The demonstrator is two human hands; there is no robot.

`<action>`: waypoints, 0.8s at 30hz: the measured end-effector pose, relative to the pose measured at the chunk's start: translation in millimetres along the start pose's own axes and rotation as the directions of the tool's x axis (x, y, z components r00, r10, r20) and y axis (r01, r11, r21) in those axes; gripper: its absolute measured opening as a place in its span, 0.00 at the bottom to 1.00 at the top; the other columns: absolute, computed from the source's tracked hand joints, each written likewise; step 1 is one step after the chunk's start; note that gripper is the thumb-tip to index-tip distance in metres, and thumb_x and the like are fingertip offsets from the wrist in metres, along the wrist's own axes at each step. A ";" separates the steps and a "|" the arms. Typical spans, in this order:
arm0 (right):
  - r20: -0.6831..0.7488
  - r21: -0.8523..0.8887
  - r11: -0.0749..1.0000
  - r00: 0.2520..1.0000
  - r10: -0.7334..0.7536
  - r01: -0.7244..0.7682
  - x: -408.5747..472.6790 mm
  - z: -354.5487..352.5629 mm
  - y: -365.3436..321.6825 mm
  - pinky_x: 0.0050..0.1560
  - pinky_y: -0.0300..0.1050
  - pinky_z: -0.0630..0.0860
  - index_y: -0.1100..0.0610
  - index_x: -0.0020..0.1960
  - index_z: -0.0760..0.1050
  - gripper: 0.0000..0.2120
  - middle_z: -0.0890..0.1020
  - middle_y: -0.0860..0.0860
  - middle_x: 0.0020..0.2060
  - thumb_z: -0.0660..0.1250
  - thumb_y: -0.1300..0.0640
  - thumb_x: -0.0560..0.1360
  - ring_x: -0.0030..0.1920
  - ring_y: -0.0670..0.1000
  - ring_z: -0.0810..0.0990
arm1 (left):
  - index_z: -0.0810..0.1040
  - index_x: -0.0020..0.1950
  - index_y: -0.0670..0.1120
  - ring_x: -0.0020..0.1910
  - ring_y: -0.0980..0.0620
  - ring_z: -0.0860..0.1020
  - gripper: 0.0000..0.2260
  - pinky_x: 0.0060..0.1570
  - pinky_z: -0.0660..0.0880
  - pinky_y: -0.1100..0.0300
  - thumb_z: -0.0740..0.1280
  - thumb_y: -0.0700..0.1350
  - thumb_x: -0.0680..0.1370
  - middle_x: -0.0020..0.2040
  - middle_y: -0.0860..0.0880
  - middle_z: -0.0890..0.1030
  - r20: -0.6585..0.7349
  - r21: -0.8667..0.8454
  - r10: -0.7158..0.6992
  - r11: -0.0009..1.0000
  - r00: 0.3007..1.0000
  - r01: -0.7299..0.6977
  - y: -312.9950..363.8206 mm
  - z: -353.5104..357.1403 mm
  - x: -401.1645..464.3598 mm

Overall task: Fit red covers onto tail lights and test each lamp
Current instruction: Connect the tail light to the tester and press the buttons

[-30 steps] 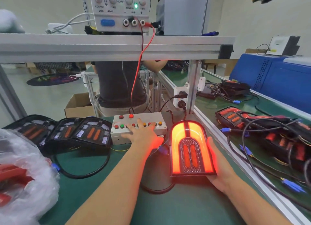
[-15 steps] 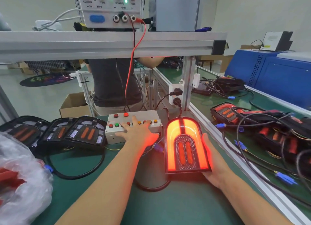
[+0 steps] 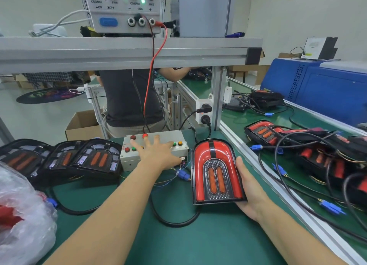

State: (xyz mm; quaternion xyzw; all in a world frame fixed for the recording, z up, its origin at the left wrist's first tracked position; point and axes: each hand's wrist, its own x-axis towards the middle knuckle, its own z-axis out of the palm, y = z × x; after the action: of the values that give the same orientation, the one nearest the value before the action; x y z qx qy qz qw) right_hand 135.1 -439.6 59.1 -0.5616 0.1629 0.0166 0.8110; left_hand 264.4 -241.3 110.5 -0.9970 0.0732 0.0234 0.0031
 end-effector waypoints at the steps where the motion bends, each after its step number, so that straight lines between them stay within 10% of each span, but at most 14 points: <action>1: 0.000 -0.003 1.000 1.000 0.001 -0.001 0.6 -0.4 0.3 0.43 0.46 0.80 0.53 0.59 0.79 0.29 0.85 0.55 0.52 0.54 0.32 0.76 0.51 0.54 0.85 | 0.60 0.73 0.65 0.76 0.36 0.43 0.30 0.64 0.35 0.27 0.60 0.67 0.71 0.78 0.46 0.50 -0.025 0.029 0.012 1.000 1.000 -0.011 -0.4 0.8 0.3; 11: -0.025 0.058 0.998 1.000 -0.018 0.019 8.1 -1.0 1.8 0.47 0.52 0.78 0.52 0.54 0.83 0.29 0.85 0.57 0.52 0.61 0.32 0.69 0.50 0.57 0.85 | 0.71 0.68 0.59 0.75 0.38 0.50 0.20 0.65 0.37 0.27 0.61 0.56 0.75 0.75 0.45 0.60 -0.184 0.333 0.214 0.932 0.959 -0.145 1.9 -4.5 3.2; 24: -0.041 0.069 0.998 0.999 -0.005 0.008 4.6 -1.9 -2.1 0.55 0.56 0.77 0.54 0.56 0.83 0.29 0.84 0.57 0.54 0.60 0.33 0.70 0.52 0.58 0.84 | 0.69 0.70 0.58 0.75 0.39 0.51 0.21 0.67 0.39 0.28 0.60 0.54 0.77 0.75 0.45 0.60 -0.132 0.295 0.186 0.945 0.974 -0.141 3.2 -5.8 5.5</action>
State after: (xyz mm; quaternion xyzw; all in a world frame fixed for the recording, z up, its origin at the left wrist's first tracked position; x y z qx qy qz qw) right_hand 139.4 -442.9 59.1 -0.5339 0.1783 -0.0031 0.8265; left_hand 269.6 -245.3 116.0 -0.9754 0.1583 -0.0662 0.1382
